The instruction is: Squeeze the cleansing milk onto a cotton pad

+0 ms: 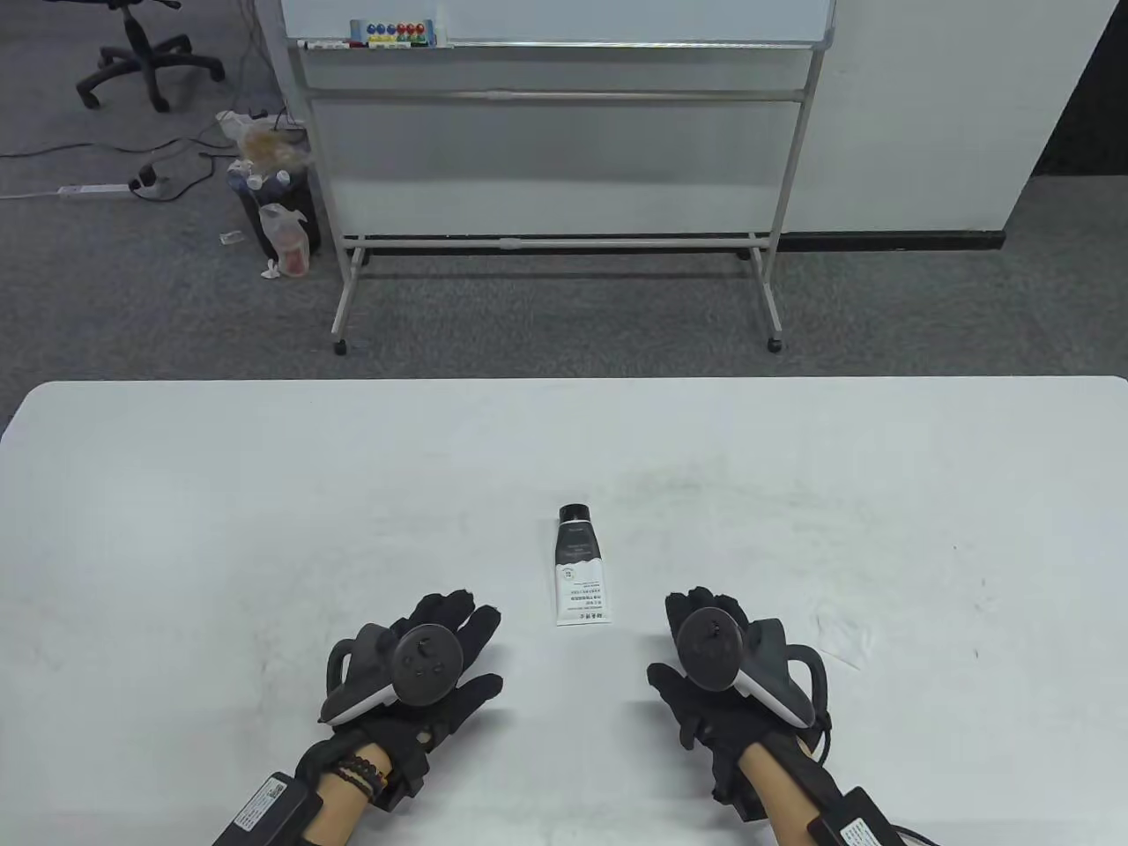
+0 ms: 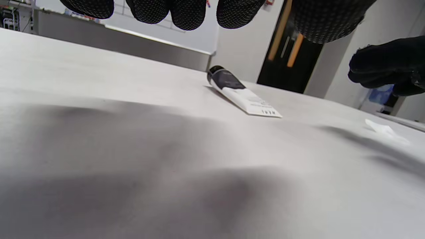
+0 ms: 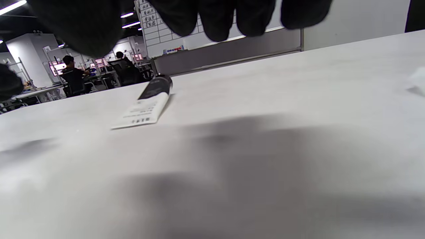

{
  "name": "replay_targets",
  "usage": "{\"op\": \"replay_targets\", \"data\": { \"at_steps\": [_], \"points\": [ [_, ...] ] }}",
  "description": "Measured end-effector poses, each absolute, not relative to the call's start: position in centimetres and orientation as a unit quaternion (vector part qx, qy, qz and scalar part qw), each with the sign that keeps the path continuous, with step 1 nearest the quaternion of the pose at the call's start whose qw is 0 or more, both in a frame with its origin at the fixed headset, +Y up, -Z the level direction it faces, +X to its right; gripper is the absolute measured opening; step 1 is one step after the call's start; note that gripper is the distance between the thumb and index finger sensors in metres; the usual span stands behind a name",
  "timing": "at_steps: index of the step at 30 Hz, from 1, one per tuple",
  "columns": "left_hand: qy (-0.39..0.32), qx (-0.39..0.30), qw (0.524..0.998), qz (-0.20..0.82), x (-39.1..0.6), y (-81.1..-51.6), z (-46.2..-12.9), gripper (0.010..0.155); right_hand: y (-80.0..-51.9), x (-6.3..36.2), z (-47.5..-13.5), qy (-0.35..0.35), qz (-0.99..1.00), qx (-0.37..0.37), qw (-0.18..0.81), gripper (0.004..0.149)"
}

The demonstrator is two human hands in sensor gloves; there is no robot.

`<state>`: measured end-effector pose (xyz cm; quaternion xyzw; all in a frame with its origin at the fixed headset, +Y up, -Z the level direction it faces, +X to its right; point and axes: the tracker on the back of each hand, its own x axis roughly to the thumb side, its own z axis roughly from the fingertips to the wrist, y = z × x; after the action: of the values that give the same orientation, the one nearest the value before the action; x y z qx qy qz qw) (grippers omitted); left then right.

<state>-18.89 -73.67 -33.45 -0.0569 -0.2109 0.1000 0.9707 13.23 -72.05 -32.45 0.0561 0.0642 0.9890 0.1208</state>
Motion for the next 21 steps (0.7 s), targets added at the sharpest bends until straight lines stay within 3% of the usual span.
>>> {"op": "replay_targets", "data": {
  "at_steps": [21],
  "points": [
    [-0.177,-0.086,0.977,0.08,-17.8,-74.4,-35.2,0.075,-71.6,13.6,-32.5,0.054,0.987,0.056,0.14,0.082]
  ]
}}
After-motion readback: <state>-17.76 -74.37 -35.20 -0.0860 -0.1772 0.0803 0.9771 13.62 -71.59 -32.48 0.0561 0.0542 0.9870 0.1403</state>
